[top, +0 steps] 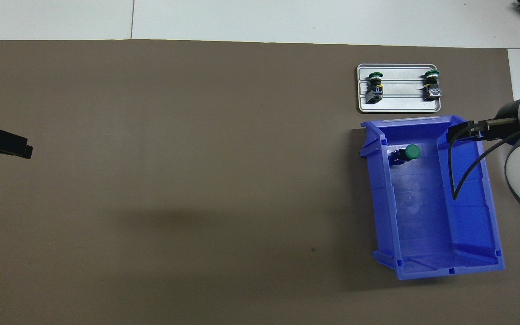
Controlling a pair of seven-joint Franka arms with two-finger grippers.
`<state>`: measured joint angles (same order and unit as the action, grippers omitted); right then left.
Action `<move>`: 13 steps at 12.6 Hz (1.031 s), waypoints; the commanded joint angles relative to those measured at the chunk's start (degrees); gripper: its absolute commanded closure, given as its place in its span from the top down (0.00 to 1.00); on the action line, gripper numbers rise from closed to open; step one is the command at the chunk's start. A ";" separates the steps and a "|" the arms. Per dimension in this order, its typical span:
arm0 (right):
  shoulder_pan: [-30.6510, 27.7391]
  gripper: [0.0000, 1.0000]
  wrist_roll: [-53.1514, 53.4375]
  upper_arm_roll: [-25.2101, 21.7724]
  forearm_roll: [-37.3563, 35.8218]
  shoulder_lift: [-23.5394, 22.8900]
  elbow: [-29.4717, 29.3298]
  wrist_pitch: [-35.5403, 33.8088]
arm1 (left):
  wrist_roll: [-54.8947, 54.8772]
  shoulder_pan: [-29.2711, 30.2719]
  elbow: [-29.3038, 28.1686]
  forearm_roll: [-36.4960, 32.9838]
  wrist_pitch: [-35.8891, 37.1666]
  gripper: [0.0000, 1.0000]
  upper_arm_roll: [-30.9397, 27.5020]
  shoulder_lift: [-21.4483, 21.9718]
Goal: Place and press button with both arms
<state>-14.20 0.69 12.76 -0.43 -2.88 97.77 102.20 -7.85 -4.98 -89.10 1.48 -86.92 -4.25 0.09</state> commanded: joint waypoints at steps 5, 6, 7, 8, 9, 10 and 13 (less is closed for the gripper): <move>-1.44 0.91 -1.92 -0.02 -2.20 -2.21 -3.89 -3.66 | -0.06 0.24 -1.78 -0.95 -0.54 1.00 0.21 1.58; -1.53 0.91 -2.01 0.15 -2.03 -3.96 -7.38 -7.15 | -0.06 0.24 -1.78 -0.95 -0.54 1.00 0.21 1.58; -0.84 0.91 -2.10 0.15 -2.11 -6.42 -12.29 -10.58 | -0.06 0.24 -1.78 -0.95 -0.54 1.00 0.21 1.50; -0.48 0.91 -2.10 0.07 -1.85 -7.92 -15.39 -12.53 | -0.06 0.24 -1.78 -0.95 -0.54 1.00 0.21 1.50; 0.04 0.93 -2.19 -0.28 -1.24 -7.93 -15.50 -12.90 | -0.06 0.24 -1.69 -0.95 -0.54 1.00 0.21 1.58; 2.40 0.93 -3.23 -2.72 -1.15 -7.41 -15.51 -12.99 | -0.06 0.24 -1.78 -0.95 -0.54 1.00 0.21 1.58; 16.28 0.93 -12.80 -22.48 -0.53 -5.48 -14.72 -13.08 | -0.06 0.24 -1.78 -0.95 -0.54 1.00 0.21 1.58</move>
<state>-3.58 -6.61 -1.42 -1.53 -8.96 83.86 90.51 -7.85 -4.98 -89.10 1.48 -86.92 -4.25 0.09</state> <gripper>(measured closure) 0.066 0.000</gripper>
